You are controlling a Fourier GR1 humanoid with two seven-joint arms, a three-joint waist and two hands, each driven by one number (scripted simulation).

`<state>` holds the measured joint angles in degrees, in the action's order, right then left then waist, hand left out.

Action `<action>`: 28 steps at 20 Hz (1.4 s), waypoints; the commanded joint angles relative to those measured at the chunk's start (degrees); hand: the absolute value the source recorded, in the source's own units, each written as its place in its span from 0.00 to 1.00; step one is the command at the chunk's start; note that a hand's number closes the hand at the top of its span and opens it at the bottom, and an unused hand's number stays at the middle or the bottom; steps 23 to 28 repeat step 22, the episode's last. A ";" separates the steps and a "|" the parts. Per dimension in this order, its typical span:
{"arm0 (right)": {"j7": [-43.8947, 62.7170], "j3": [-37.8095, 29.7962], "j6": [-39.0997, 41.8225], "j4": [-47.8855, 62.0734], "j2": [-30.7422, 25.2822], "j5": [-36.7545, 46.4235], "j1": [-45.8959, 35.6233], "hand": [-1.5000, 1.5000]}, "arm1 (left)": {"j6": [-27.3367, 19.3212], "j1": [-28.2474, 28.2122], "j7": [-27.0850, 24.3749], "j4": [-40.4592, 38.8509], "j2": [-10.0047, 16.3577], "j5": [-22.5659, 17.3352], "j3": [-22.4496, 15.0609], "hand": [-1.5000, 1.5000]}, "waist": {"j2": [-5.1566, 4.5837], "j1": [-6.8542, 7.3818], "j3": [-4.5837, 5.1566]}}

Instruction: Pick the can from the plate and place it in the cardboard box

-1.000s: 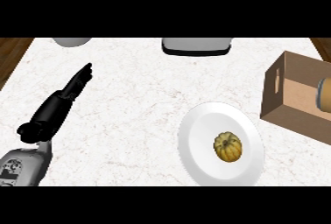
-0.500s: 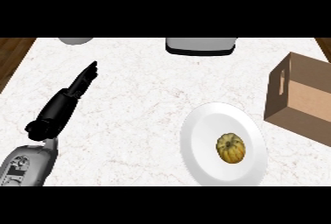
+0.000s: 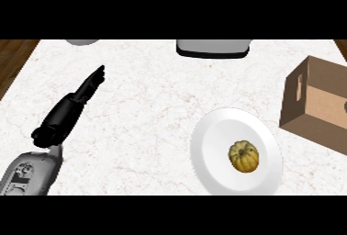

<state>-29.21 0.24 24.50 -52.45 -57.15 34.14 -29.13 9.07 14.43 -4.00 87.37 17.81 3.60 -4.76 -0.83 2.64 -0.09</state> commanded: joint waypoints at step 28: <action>3.28 -25.93 20.55 38.82 1.54 -35.29 -18.58 0.00 | -0.22 0.38 -1.14 -0.91 -1.96 0.97 0.16 0.50 | -0.47 0.08 -0.23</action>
